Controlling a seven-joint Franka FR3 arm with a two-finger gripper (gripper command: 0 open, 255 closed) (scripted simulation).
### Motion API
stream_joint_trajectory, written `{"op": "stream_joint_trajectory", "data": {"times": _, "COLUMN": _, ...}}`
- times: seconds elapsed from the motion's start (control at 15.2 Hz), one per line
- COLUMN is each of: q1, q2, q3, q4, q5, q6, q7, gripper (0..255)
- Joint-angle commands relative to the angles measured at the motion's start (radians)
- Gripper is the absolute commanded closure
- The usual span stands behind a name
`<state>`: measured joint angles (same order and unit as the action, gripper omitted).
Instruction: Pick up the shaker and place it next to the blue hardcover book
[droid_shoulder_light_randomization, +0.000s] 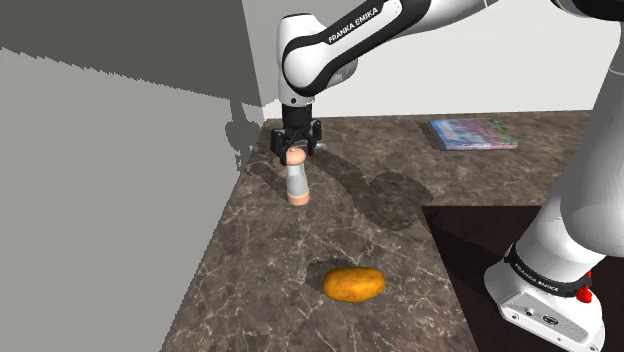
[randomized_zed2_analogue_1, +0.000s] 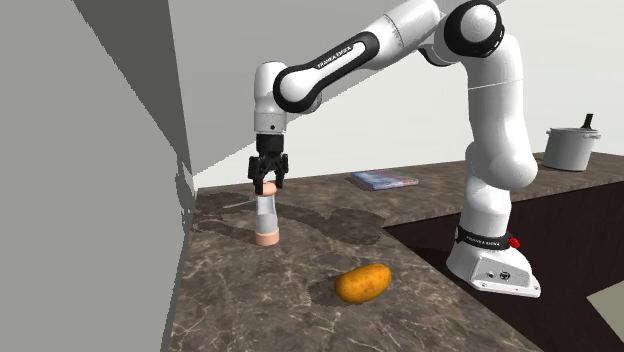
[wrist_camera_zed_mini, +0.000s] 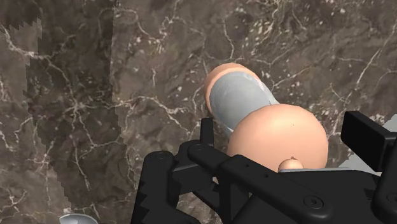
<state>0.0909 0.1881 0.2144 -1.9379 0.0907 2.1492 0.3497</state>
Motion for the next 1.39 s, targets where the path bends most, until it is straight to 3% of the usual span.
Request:
{"op": "stream_joint_trajectory", "data": {"times": 0.0, "q1": 0.000, "q2": 0.000, "q3": 0.000, "q4": 0.000, "q5": 0.000, "q6": 0.000, "q7": 0.000, "gripper": 0}}
{"op": "stream_joint_trajectory", "data": {"times": 0.07, "q1": 0.000, "q2": 0.000, "q3": 0.000, "q4": 0.000, "q5": 0.000, "q6": 0.000, "q7": 0.000, "gripper": 255}}
{"op": "stream_joint_trajectory", "data": {"times": 0.66, "q1": 0.000, "q2": 0.000, "q3": 0.000, "q4": 0.000, "q5": 0.000, "q6": 0.000, "q7": 0.000, "gripper": 255}}
{"op": "stream_joint_trajectory", "data": {"times": 1.32, "q1": -0.003, "q2": -0.046, "q3": 0.001, "q4": 0.079, "q5": 0.004, "q6": -0.124, "q7": 0.007, "gripper": 255}}
